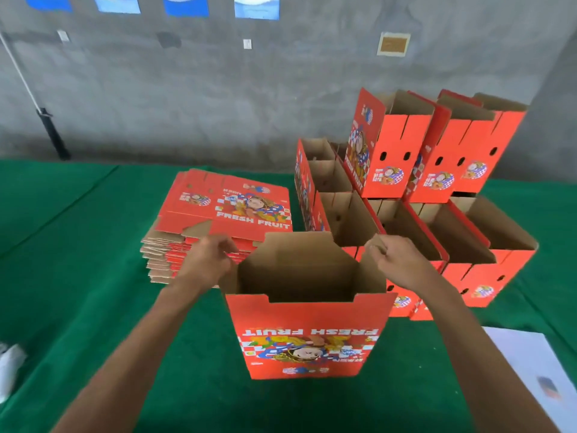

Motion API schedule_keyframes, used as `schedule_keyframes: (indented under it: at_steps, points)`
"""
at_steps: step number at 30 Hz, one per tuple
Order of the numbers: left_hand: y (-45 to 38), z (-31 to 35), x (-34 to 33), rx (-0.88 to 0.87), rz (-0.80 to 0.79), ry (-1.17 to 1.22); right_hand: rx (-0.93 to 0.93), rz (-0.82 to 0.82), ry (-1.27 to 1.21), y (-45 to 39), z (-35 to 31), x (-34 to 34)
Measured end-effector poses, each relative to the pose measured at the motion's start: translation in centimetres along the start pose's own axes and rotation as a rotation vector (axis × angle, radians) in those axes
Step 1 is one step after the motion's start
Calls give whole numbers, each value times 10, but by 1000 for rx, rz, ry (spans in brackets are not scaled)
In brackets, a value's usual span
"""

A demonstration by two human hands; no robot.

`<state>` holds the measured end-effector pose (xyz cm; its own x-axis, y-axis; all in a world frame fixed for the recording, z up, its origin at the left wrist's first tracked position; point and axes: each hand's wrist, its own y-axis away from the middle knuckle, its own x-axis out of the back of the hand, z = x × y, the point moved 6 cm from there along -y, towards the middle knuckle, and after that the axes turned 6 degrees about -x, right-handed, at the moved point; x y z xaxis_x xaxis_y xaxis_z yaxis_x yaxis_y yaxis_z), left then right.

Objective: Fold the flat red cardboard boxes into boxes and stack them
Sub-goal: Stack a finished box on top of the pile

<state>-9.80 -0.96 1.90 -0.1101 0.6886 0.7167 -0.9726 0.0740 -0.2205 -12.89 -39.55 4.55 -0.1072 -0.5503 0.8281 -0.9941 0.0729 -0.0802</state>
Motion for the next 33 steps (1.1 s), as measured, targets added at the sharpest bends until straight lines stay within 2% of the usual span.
schedule_keyframes:
  at_steps: [2, 5, 7, 8, 9, 11, 14, 17, 19, 22, 24, 27, 29, 33]
  points:
    - [8, 3, -16, -124, 41, -203, -63, 9, 0, 5, 19, -8]
    - [20, 18, -23, -486, 154, -610, -107, 49, -1, 8, 40, -9]
    - [30, 31, -30, -744, 37, -648, -127, 74, -18, 8, 48, -6]
    - [37, 34, -35, -846, -39, -583, -137, 89, -28, 7, 52, -5]
    - [43, 34, -37, -861, -121, -471, -145, 104, -31, 7, 54, -4]
    - [50, 19, -35, -712, -243, -261, -169, 117, -37, 8, 58, -5]
    - [63, -6, -32, -497, -368, -112, -179, 105, -40, 10, 62, -8]
    - [74, -13, -33, -436, -481, -127, -191, 98, -29, 10, 64, -6]
    - [78, -7, -34, -488, -502, -162, -208, 102, -35, 9, 65, -6]
    - [78, 6, -35, -570, -448, -185, -215, 114, -15, 8, 65, -7]
    - [73, 6, -37, -498, -377, -195, -204, 107, -30, 7, 64, -8]
    - [66, 11, -42, -422, -159, -238, -194, 85, -38, 7, 66, -8]
    - [62, 18, -49, -410, -50, -347, -180, 75, -24, 7, 67, -7]
    - [61, 33, -73, -373, -22, -768, -149, 55, -79, 10, 66, -11]
